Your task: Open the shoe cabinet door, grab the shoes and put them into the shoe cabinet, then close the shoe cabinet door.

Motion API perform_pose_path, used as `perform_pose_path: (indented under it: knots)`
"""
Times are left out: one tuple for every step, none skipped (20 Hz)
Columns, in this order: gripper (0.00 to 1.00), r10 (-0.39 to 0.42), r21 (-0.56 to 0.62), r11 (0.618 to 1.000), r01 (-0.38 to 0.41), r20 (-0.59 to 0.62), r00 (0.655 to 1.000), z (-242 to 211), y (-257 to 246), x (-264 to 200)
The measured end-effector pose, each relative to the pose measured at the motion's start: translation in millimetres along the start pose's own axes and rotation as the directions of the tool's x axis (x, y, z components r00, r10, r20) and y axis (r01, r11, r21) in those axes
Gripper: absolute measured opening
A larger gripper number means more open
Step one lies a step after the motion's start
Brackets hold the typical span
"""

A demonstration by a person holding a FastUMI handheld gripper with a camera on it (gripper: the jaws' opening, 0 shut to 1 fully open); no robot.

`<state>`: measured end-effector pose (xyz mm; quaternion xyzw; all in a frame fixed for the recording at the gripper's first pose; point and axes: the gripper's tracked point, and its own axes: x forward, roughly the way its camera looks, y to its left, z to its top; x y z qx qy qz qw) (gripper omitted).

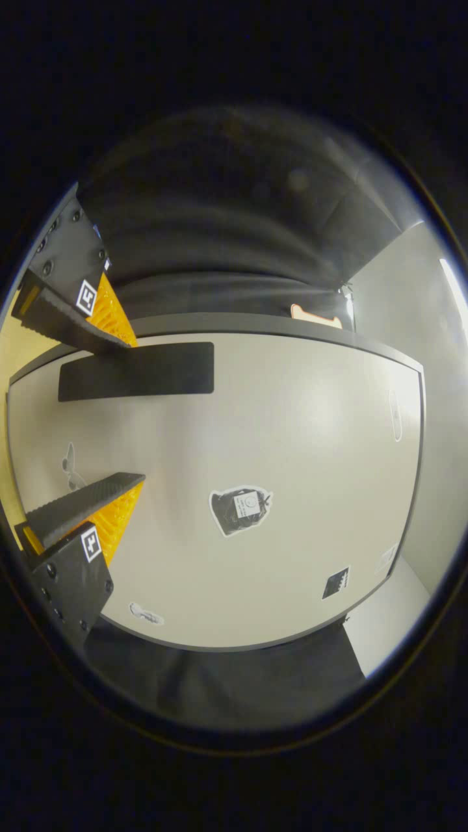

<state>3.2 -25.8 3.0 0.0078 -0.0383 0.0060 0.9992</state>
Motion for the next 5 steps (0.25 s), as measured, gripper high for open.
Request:
perform_pose_path:
  knots:
    - [1.00,0.000,0.001,1.000,0.000,-0.001,1.000,0.0,0.5,-0.2]
    - [1.00,0.001,0.001,1.000,-0.001,-0.001,1.000,0.1,0.4,-0.1]
    - [1.00,0.002,0.002,1.000,-0.002,-0.002,1.000,-0.1,0.9,-0.4]
    - [1.00,0.007,0.005,1.000,-0.007,-0.004,1.000,0.0,1.7,-0.6]
    - [1.00,0.008,0.008,1.000,-0.008,-0.007,1.000,-0.1,1.9,-1.3]
